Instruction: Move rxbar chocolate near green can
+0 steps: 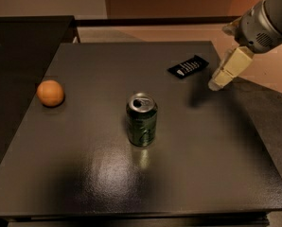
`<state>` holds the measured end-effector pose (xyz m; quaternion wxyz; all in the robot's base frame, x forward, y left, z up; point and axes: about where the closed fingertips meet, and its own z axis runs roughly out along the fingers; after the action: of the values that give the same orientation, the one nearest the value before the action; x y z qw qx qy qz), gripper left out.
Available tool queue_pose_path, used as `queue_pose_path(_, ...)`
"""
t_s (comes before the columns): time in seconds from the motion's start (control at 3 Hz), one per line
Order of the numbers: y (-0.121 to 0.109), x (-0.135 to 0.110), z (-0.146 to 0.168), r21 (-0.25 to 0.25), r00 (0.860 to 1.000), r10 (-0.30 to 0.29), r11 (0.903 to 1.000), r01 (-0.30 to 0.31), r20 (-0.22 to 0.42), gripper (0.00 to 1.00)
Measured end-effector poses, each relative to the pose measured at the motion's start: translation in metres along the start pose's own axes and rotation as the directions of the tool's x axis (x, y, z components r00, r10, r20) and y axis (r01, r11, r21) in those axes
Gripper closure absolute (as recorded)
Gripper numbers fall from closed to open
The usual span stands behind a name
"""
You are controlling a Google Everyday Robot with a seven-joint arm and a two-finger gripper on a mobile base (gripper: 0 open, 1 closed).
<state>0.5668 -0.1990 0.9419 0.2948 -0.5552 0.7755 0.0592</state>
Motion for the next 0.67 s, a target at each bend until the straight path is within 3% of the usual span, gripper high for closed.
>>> queue_pose_path(0.67,-0.048,-0.001,0.051,-0.021,0.993,0.055,0.9984,-0.053,0.100,0.00)
